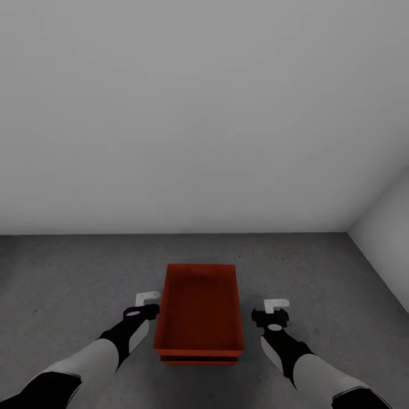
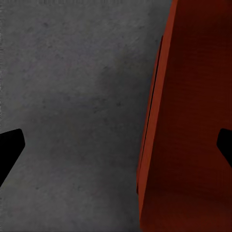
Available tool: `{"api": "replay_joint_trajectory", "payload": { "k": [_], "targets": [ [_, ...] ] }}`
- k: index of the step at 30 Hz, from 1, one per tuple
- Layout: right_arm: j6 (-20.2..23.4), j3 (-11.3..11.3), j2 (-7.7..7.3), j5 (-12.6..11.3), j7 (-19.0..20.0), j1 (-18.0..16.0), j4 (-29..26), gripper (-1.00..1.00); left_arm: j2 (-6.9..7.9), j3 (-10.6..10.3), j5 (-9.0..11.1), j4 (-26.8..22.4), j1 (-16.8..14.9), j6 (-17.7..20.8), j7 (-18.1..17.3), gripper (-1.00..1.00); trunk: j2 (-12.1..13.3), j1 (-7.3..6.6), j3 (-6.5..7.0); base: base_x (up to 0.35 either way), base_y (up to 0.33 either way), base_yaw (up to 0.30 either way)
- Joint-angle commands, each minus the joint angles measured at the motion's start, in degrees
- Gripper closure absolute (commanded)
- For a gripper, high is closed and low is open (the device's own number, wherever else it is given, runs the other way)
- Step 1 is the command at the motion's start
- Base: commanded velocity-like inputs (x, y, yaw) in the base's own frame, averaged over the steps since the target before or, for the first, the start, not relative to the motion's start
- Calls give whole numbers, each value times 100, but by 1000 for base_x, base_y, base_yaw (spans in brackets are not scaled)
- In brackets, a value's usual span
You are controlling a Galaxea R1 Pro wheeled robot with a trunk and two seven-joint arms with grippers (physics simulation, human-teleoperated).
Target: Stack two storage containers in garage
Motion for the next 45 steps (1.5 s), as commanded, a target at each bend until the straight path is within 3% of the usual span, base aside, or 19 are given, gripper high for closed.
{"api": "replay_joint_trajectory", "payload": {
  "k": [1,16,33,45],
  "targets": [
    [-29,44,-2,-60,-25,-5,3,-100,2,-49,45,-12,-1,33,37,-100,38,-22,14,0,0,0],
    [-29,45,12,-59,-24,-5,3,-100,2,-53,41,-12,-1,27,37,-100,640,-352,283,0,0,0],
    [-29,45,29,-56,-24,-5,3,-100,-2,-53,40,-4,-1,23,78,-100,640,-352,283,-14,0,0],
    [-29,51,40,-45,-28,-5,3,-100,-4,-46,54,-4,-1,24,89,-100,640,-352,283,-304,0,0]
  ]
}}
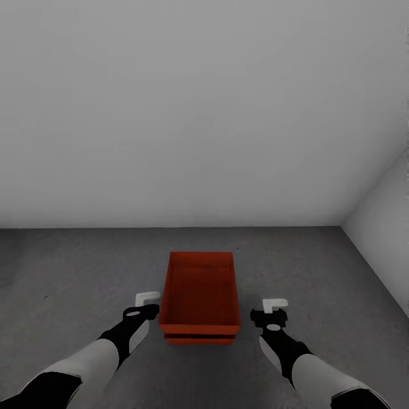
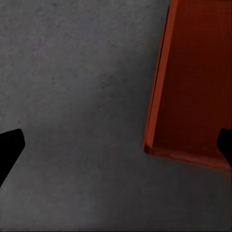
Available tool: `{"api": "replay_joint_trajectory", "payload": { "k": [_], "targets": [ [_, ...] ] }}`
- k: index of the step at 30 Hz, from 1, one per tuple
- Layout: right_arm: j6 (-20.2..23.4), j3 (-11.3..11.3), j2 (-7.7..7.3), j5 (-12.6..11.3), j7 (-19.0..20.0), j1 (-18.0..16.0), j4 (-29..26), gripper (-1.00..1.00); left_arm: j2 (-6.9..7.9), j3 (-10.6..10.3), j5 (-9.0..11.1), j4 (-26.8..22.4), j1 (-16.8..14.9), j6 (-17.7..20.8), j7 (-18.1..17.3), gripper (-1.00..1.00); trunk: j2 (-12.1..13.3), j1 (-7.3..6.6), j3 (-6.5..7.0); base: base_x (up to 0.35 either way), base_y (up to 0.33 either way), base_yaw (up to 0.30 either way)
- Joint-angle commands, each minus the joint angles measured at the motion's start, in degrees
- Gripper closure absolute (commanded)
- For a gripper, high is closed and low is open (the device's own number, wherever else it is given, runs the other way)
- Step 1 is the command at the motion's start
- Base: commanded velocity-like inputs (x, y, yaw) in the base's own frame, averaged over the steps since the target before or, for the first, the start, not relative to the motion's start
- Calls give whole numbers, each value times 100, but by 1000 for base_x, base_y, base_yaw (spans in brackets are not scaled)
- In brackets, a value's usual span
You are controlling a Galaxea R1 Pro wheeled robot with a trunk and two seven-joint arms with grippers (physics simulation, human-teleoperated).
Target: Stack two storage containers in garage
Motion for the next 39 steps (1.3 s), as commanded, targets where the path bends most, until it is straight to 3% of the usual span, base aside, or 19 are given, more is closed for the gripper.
{"api": "replay_joint_trajectory", "payload": {
  "k": [1,23,39],
  "targets": [
    [-28,45,-1,-59,-27,-5,7,-100,5,-50,45,-12,0,33,36,-100,-4,-3,-5,-342,0,0],
    [20,47,0,-39,-20,-5,11,-100,0,-52,45,-4,0,33,36,-100,-4,-3,-5,-335,0,0],
    [38,40,-41,-107,-13,-5,39,-100,8,-56,-28,186,0,20,-29,-100,-4,-3,-5,-27,0,0]
  ]
}}
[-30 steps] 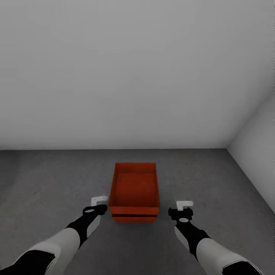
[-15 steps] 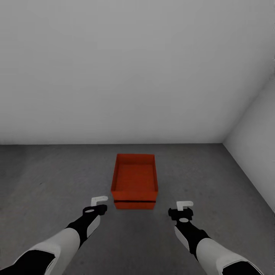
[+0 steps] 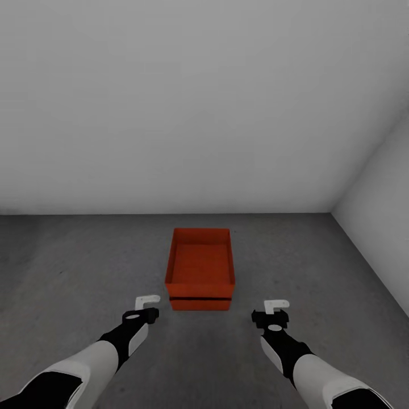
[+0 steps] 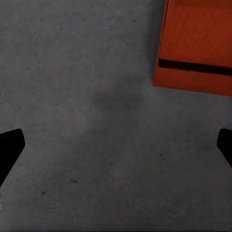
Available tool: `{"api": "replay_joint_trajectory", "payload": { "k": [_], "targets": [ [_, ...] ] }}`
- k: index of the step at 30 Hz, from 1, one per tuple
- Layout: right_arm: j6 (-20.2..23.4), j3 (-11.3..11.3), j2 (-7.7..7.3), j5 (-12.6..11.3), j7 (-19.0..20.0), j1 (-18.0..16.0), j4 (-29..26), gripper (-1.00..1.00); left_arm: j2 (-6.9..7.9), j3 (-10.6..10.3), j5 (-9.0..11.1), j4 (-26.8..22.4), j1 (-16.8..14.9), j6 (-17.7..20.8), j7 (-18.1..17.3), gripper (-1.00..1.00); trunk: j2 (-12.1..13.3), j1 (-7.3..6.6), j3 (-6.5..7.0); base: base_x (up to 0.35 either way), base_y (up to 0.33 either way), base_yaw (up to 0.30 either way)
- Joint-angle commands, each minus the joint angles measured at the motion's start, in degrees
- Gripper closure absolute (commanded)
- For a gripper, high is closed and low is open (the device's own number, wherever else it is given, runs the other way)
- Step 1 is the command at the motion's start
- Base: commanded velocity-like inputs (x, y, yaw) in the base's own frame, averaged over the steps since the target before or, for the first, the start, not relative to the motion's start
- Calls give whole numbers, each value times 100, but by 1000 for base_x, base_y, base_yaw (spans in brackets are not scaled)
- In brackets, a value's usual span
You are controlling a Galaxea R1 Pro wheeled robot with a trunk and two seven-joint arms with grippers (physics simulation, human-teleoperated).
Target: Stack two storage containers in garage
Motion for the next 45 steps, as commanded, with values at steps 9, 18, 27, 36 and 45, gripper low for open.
{"api": "replay_joint_trajectory", "payload": {
  "k": [9,18,27,36,45],
  "targets": [
    [70,37,-36,-87,-36,-4,518,-100,28,-79,56,240,-1,55,34,-100,-4,0,-5,0,0,0],
    [86,42,-26,-75,23,31,1516,-100,353,-67,131,986,-5,59,20,-100,-4,0,-5,0,0,0],
    [74,48,-30,-34,70,683,1571,-100,481,-53,144,1027,299,51,15,-100,-4,0,-5,0,0,0],
    [-337,54,-18,-74,87,2037,1573,-100,493,-43,383,1023,1432,29,-10,-100,-4,0,-5,0,0,0],
    [-530,53,1,-75,109,2425,1573,-100,494,-49,882,1024,1754,-189,-17,-100,-4,0,14,0,0,0]
  ]
}}
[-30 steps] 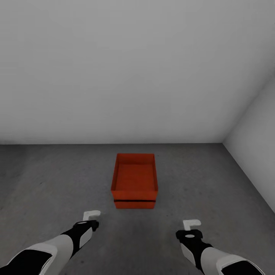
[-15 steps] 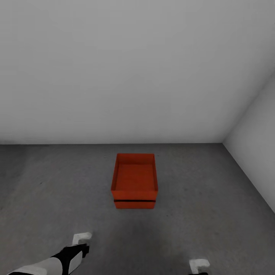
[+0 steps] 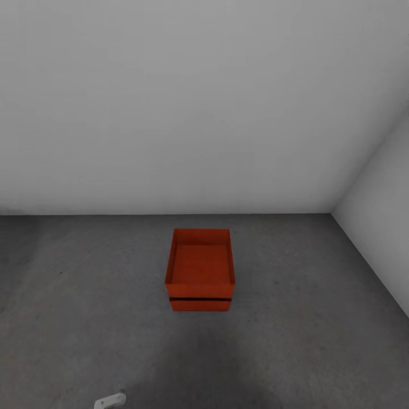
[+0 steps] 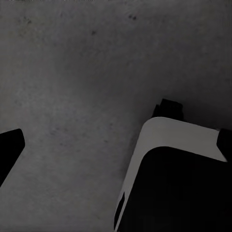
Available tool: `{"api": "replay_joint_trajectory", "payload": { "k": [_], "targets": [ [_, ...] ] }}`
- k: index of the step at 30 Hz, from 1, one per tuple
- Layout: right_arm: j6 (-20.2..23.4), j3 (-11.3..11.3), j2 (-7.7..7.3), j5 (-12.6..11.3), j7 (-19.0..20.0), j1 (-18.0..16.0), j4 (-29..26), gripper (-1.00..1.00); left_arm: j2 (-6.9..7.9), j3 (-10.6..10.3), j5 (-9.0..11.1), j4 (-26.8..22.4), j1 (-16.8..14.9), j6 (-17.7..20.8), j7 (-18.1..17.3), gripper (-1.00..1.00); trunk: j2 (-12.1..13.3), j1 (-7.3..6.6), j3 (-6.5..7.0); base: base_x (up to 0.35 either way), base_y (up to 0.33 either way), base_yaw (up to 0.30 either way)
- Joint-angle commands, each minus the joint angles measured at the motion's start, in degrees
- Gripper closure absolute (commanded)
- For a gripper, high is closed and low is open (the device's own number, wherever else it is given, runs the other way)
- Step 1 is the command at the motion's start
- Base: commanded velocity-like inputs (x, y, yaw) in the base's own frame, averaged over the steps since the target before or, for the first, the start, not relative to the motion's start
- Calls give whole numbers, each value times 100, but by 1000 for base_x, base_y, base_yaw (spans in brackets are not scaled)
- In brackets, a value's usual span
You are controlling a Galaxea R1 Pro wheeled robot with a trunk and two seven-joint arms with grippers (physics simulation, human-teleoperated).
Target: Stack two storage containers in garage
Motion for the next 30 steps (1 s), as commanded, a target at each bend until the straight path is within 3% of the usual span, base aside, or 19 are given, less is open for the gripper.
{"api": "replay_joint_trajectory", "payload": {
  "k": [1,11,30],
  "targets": [
    [-44,50,4,-54,9,28,18,-100,0,-49,50,0,1,1,15,-100,-3,1,3,0,0,0],
    [5,50,-37,-38,1266,193,19,-100,-34,-51,71,-8,18,-37,16,-100,-3,1,92,0,0,0],
    [-20,44,-38,-68,1413,350,18,-100,-35,-51,68,-10,18,-41,16,-100,-3,1,268,0,0,0]
  ]
}}
